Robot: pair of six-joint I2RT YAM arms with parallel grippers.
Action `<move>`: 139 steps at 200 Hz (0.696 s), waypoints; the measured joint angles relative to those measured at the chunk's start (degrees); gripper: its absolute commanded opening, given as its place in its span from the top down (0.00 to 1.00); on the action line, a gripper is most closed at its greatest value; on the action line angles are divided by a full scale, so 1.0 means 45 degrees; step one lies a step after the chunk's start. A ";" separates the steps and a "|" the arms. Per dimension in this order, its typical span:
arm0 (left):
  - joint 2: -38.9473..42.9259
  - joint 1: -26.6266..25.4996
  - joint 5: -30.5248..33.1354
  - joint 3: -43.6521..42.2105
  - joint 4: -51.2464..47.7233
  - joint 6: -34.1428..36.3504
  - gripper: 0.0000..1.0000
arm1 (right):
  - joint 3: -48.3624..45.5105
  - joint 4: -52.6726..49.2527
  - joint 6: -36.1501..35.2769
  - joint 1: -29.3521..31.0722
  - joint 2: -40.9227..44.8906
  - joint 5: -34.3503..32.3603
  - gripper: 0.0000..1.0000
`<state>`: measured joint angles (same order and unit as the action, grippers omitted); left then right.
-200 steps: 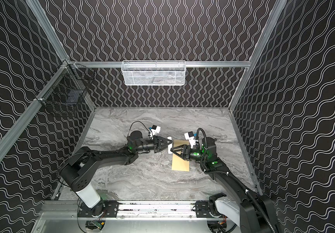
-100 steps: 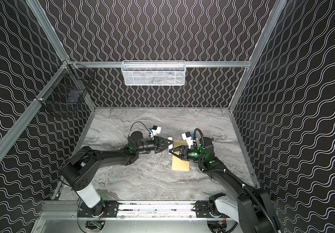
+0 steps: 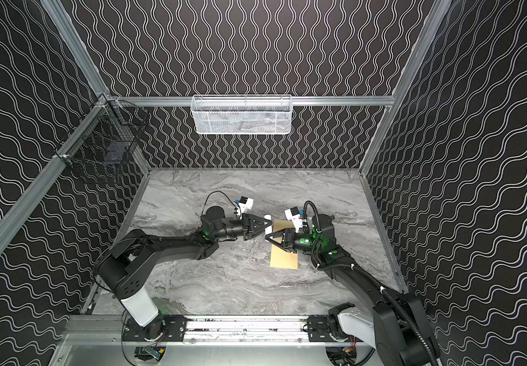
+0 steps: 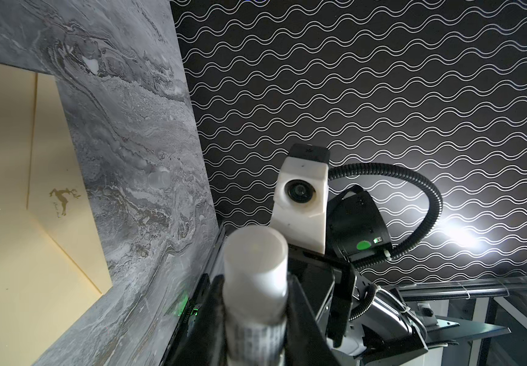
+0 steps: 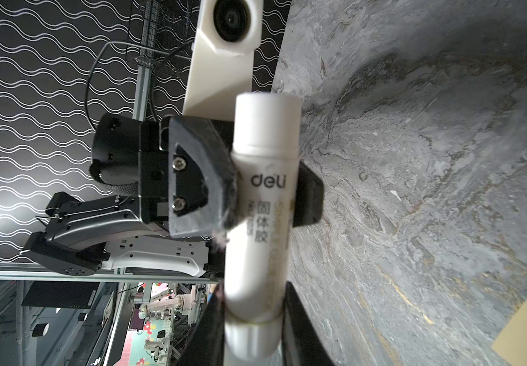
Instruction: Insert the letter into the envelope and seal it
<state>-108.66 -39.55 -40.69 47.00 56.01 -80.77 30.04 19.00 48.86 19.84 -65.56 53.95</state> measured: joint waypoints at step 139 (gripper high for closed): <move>0.0393 0.0102 0.0952 0.0685 -0.5552 0.1928 1.00 | 0.7140 -1.2114 -0.2030 0.8820 -0.4133 -1.8156 0.69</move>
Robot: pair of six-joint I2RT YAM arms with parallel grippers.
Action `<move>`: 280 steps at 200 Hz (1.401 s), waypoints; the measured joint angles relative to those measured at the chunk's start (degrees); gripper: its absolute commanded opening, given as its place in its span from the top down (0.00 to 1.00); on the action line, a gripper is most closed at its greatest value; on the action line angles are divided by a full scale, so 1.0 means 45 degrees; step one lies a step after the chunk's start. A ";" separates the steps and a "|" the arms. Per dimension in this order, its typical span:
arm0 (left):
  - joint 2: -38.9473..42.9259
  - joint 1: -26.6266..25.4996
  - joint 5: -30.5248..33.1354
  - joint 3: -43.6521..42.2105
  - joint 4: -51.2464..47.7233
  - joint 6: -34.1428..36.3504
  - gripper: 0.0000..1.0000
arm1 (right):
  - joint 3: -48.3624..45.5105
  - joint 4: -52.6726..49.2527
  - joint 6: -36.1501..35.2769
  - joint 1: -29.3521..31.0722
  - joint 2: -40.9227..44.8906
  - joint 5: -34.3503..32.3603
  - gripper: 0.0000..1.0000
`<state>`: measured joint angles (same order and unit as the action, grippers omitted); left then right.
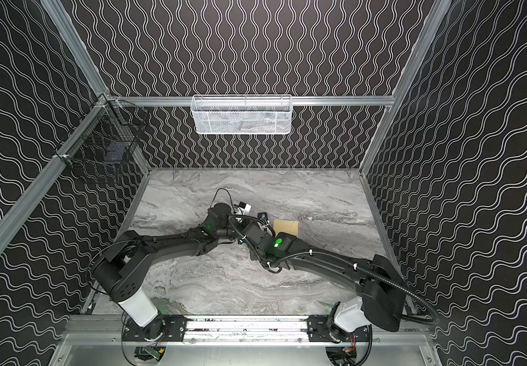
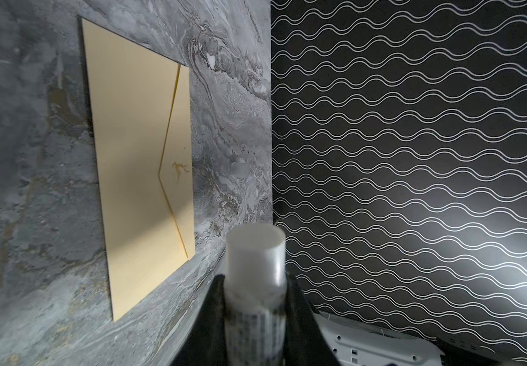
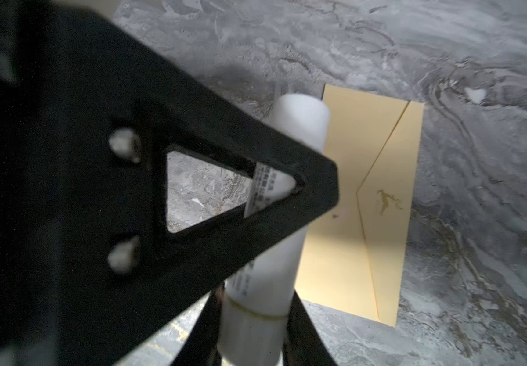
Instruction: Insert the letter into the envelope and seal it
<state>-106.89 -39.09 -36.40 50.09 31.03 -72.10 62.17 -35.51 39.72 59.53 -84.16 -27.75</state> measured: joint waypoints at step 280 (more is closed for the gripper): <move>0.0529 -0.0233 0.0466 -0.1535 0.5192 -0.1928 1.00 | -0.7868 1.3702 0.3070 -0.8286 0.4367 1.7471 0.49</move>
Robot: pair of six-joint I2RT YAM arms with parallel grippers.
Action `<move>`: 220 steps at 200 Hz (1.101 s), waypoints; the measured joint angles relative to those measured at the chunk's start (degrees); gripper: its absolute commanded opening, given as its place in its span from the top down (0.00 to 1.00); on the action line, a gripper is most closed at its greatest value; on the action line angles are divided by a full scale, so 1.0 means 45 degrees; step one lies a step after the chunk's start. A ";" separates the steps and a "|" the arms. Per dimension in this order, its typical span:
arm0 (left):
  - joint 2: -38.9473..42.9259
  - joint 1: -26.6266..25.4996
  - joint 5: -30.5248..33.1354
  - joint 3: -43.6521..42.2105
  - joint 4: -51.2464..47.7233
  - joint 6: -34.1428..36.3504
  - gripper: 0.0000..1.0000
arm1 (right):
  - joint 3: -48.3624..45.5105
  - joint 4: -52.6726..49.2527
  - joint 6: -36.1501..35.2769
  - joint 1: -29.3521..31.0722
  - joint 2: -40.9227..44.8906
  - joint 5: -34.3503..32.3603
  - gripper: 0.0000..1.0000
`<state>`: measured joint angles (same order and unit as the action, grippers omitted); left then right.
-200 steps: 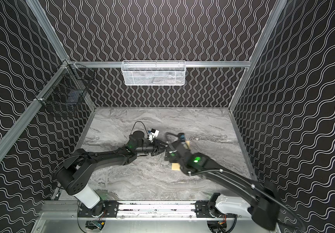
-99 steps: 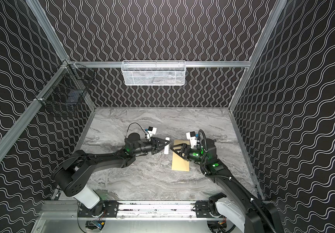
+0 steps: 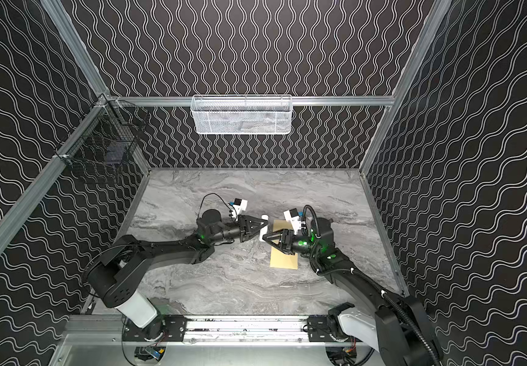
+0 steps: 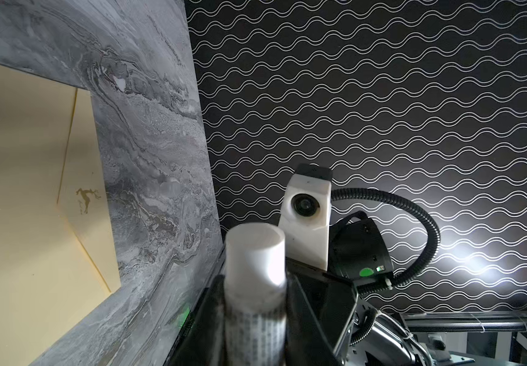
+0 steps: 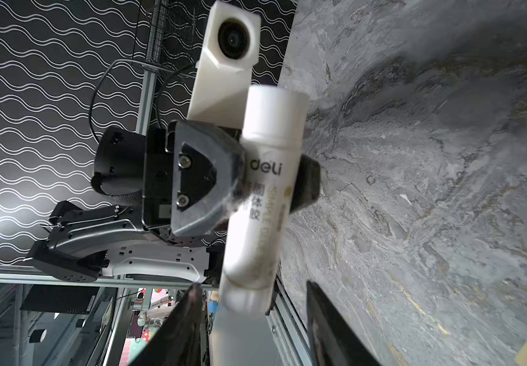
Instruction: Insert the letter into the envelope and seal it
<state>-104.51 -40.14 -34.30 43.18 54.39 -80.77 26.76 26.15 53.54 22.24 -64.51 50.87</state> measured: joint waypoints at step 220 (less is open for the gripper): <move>0.0539 -0.0165 0.0831 -0.0121 -0.0092 0.0442 1.00 | 0.1700 -0.3021 -0.0976 0.0393 -0.0019 -0.0724 0.77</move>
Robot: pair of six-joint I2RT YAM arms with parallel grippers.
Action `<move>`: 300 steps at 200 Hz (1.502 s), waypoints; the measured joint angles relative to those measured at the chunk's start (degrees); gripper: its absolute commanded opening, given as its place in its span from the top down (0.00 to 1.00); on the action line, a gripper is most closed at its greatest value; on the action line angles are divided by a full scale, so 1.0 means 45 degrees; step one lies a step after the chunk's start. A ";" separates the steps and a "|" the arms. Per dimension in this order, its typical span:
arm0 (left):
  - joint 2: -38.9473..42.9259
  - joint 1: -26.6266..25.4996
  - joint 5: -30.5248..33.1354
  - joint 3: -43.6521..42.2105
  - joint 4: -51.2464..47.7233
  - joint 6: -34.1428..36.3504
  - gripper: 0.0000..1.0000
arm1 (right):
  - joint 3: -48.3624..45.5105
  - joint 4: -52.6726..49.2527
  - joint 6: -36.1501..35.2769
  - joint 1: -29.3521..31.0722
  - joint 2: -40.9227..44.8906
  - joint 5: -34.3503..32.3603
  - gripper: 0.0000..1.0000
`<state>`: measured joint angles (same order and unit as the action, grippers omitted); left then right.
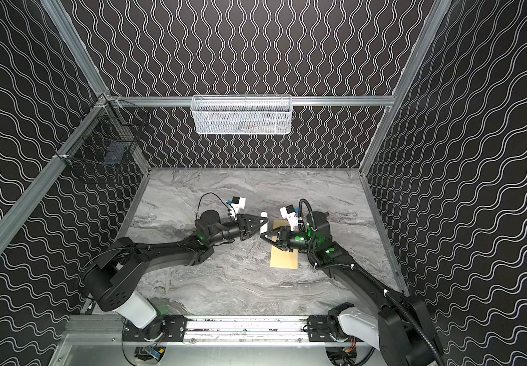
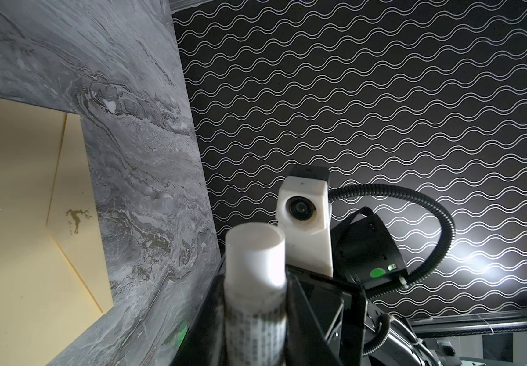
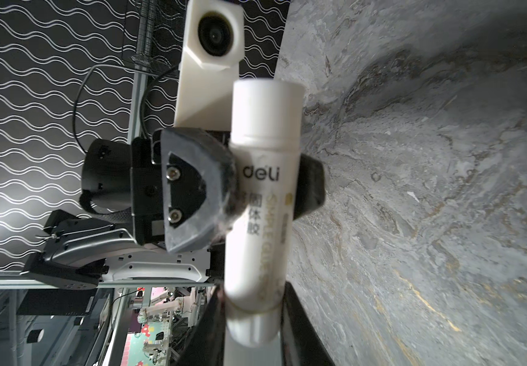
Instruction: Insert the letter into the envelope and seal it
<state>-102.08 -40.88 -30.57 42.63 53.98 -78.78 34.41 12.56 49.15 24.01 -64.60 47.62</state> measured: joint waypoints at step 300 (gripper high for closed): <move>0.0568 0.0034 0.1345 0.0573 -0.6033 0.1569 1.00 | 0.8908 -1.3789 -0.1967 0.9593 -0.6936 -1.9846 0.57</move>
<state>-99.53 -40.73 -24.51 45.21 26.83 -71.72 74.50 -49.50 40.29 67.18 -95.81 -41.69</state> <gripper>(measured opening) 0.242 0.310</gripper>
